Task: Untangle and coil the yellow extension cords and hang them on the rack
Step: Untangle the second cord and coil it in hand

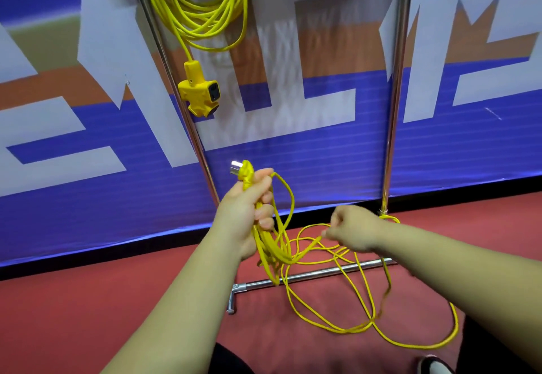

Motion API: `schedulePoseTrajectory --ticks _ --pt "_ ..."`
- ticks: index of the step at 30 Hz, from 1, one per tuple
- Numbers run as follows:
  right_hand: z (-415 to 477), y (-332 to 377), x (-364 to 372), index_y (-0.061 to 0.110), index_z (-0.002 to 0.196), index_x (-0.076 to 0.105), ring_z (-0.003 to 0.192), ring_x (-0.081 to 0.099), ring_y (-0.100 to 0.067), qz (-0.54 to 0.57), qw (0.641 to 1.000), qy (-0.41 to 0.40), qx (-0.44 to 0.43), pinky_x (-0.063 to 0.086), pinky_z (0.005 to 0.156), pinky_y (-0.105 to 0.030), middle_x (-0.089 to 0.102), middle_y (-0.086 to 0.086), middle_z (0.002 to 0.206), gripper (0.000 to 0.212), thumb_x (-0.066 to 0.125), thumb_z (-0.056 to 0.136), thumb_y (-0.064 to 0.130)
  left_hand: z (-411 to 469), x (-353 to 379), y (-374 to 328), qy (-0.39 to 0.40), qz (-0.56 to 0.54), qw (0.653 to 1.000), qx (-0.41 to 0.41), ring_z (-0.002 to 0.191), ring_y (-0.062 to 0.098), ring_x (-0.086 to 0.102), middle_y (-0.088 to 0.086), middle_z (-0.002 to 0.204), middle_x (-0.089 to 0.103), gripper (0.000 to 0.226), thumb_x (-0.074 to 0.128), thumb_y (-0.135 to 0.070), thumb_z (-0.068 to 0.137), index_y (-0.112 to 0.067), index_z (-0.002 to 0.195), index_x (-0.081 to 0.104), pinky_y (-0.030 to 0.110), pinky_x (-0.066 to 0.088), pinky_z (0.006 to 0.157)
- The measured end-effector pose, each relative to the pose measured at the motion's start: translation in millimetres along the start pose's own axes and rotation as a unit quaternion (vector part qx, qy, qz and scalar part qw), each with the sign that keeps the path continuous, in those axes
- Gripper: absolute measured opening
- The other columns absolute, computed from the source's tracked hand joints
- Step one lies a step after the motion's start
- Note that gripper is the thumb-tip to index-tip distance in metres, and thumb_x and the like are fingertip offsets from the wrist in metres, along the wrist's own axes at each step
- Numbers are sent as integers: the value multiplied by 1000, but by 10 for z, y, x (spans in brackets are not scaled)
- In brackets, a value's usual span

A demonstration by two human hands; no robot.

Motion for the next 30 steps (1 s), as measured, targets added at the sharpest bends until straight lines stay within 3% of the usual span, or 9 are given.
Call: schedulePoseTrajectory --ticks 1,3,5,10,13,16,19,24,30 --pt "0 74 -82 16 78 56 57 52 -17 78 997 -17 -7 40 52 -24 66 -3 69 20 69 89 26 -23 53 43 11 42 999 -2 39 3 28 -1 66 40 20 55 -16 101 -16 120 62 15 26 34" --pt "-49 270 -235 14 87 55 57 55 -16 222 974 -22 -37 43 58 -28 71 -7 72 8 59 92 8 -59 131 131 24 113 993 -2 39 5 26 -1 64 39 23 57 -15 100 -16 123 62 16 25 35" --pt "-145 479 -386 14 95 52 59 58 -15 287 954 -12 -84 47 66 -34 74 -8 78 12 52 93 2 -63 158 208 24 157 987 3 39 6 26 0 64 38 24 58 -16 101 -17 124 61 18 26 36" --pt "-333 845 -792 16 98 50 56 50 -14 307 932 -41 -188 43 66 -36 74 -4 77 12 53 98 5 -34 177 367 42 187 981 -13 42 8 25 -2 64 37 27 56 -23 103 -19 129 61 19 28 39" --pt "-335 952 -852 17 97 50 54 47 -13 304 928 -37 -214 41 63 -36 74 -5 77 11 54 98 7 -50 186 377 54 185 981 -19 42 8 25 -1 64 38 21 54 -25 104 -21 122 63 19 28 39" --pt "-319 1037 -824 19 95 52 52 47 -12 292 928 -36 -229 42 61 -31 73 -4 74 11 56 98 10 -45 177 356 48 177 983 -16 41 9 27 1 65 39 16 54 -29 104 -15 111 58 20 29 39" --pt "-269 1085 -788 18 93 54 51 47 -12 289 929 -35 -229 45 62 -33 72 -4 72 9 58 97 11 -11 130 300 23 173 985 1 39 9 29 0 65 40 20 54 -31 103 -12 112 55 20 29 39" --pt "-171 1100 -752 16 90 54 53 47 -17 289 930 -35 -223 43 63 -38 72 -3 70 8 58 96 12 39 52 215 -15 229 973 34 43 12 29 1 66 41 18 53 -31 103 -14 98 53 23 31 39" --pt "-143 1145 -790 15 90 54 56 44 -21 309 922 -33 -230 42 65 -41 70 -2 68 9 59 97 13 -6 64 76 1 229 972 47 43 12 28 0 64 42 21 52 -30 104 -9 104 54 23 31 40"
Point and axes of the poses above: each hand's wrist, its own z-axis towards the middle knuckle, its own x-axis out of the palm, y = z × x, the point moved 10 cm from there along z, towards the middle knuckle
